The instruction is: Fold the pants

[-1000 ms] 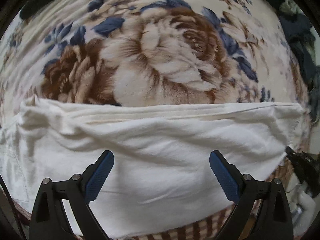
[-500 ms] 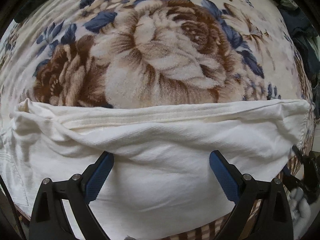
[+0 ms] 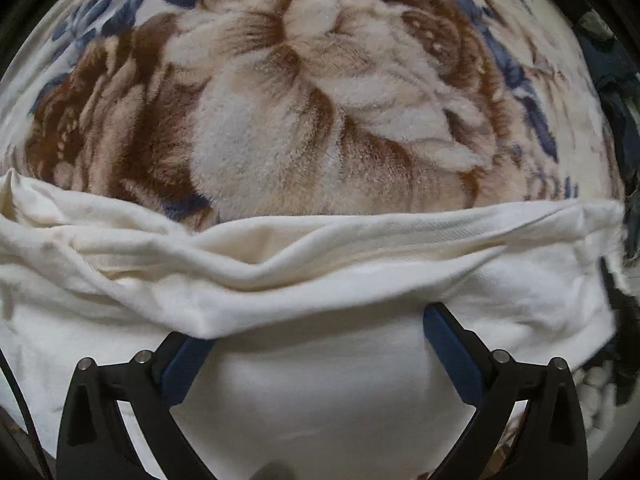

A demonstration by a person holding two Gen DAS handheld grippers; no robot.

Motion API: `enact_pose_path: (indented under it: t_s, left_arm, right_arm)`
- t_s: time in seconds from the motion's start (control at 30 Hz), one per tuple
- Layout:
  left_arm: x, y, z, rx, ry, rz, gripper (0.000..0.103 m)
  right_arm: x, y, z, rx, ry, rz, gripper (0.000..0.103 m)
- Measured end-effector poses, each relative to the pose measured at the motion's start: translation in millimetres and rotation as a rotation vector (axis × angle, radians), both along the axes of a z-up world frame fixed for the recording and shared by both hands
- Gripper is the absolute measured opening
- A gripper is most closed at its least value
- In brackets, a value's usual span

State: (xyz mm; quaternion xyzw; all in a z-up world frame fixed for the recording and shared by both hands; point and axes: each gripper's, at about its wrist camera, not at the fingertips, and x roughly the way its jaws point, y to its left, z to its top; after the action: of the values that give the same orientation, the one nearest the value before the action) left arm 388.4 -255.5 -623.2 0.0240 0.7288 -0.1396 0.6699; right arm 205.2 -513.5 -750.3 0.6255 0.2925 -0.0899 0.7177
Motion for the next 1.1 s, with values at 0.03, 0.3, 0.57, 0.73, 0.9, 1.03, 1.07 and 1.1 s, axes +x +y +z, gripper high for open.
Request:
enact_pose_path:
  t_s: [0.03, 0.3, 0.57, 0.73, 0.9, 1.03, 1.07, 1.1]
  left_arm:
    - [1, -2, -1, 0.005, 0.015, -0.007, 0.103]
    - [5, 58, 67, -0.119, -0.067, 0.155, 0.103]
    - [-15, 185, 120, -0.087, -0.132, 0.309, 0.103]
    - [-37, 259, 126, -0.022, -0.136, 0.400, 0.103]
    - [-59, 328, 124, 0.046, -0.127, 0.461, 0.103]
    - [-68, 360, 124, 0.060, -0.126, 0.484, 0.103]
    - [-67, 363, 124, 0.053, -0.132, 0.479, 0.103]
    - [-66, 363, 124, 0.049, -0.137, 0.474, 0.103]
  right_arm:
    - [-3, 1, 8, -0.019, -0.002, -0.014, 0.008]
    - [-8, 22, 78, -0.138, -0.009, 0.039, 0.008]
    - [44, 140, 171, -0.397, 0.053, 0.252, 0.008]
    - [76, 272, 184, -0.603, 0.089, 0.466, 0.008]
    - [92, 427, 140, -0.824, 0.150, 0.730, 0.008]
    - [86, 511, 95, -0.931, 0.213, 0.916, 0.009]
    - [84, 523, 84, -0.947, 0.245, 0.947, 0.013]
    - [85, 531, 75, -0.943, 0.288, 0.971, 0.016]
